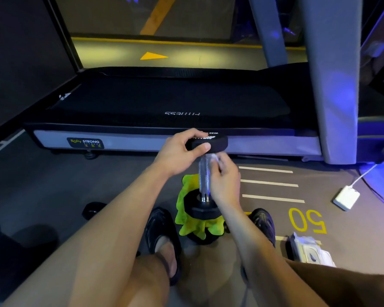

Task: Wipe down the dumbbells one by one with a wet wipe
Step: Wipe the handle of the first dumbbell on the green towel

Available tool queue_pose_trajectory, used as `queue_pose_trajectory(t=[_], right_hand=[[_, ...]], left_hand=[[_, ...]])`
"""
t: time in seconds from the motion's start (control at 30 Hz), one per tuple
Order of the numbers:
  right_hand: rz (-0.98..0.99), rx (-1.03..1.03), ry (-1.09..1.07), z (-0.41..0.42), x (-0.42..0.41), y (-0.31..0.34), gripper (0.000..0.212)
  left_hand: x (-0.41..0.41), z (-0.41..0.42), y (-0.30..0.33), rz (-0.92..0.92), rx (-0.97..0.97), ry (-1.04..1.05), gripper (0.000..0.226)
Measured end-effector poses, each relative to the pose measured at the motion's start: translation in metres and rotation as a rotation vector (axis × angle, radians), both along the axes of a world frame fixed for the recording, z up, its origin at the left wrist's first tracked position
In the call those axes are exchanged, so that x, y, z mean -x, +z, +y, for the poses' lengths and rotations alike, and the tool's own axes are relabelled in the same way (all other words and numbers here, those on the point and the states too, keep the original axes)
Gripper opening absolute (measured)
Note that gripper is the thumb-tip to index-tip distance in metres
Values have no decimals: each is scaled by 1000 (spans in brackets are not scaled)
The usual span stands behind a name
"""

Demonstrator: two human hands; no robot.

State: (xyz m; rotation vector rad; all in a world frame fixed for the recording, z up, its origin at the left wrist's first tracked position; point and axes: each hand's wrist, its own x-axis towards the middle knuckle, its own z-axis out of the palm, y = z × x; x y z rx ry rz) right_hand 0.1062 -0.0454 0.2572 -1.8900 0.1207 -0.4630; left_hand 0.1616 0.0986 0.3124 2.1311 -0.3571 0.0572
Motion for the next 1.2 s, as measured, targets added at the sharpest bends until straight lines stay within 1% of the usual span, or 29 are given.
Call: queue_pose_trajectory(t=[0.07, 0.17, 0.27, 0.33, 0.4, 0.47, 0.53, 0.57, 0.63, 0.7, 0.77, 0.83, 0.87, 0.93, 1.03, 1.1, 1.13, 1.2], right_hand=[[-48, 10, 0, 11, 4, -7, 20], [-53, 63, 34, 7, 29, -35, 23], [-78, 93, 29, 6, 8, -11, 19], [-107, 77, 6, 13, -1, 0, 20], [-48, 103, 11, 10, 10, -18, 19], [69, 149, 54, -6, 25, -36, 16], [163, 127, 41, -27, 20, -38, 14], [171, 84, 22, -35, 10, -33, 12], [163, -6, 9, -43, -5, -17, 18], [197, -7, 24, -47, -13, -4, 32], [310, 68, 62, -50, -18, 6, 49], [425, 190, 76, -55, -26, 14, 54], [475, 230, 82, -58, -31, 18, 52], [599, 244, 152, -64, -40, 27, 45], [818, 293, 327, -75, -48, 47, 22], [859, 388, 332, -79, -55, 56, 16], [842, 470, 304, -78, -60, 58, 21], [797, 625, 262, -72, -66, 61, 40]], left_hand=[[0, 1, -1, 6, -2, 12, 30], [1, 4, -2, 13, 14, 43, 33], [3, -1, 2, 10, 8, 59, 29], [4, -3, 3, 6, -11, 47, 29], [4, -1, 3, 13, -14, 50, 31], [4, 3, 1, 18, -13, 67, 39], [5, 2, 1, 16, -13, 65, 48], [4, 0, 0, 7, -11, 56, 51], [5, -2, 0, -3, -7, 35, 48], [6, -1, 1, -6, -10, 25, 37], [7, 0, 2, 1, -12, 33, 34], [7, 0, 3, 2, -12, 41, 34], [7, 0, 3, 1, -14, 42, 34], [7, 1, 3, -2, -14, 42, 34], [7, -1, 3, 2, -8, 44, 33], [6, -1, 2, 9, 5, 50, 31], [7, -1, 3, 12, 7, 51, 31], [6, -1, 3, 8, 6, 57, 31]])
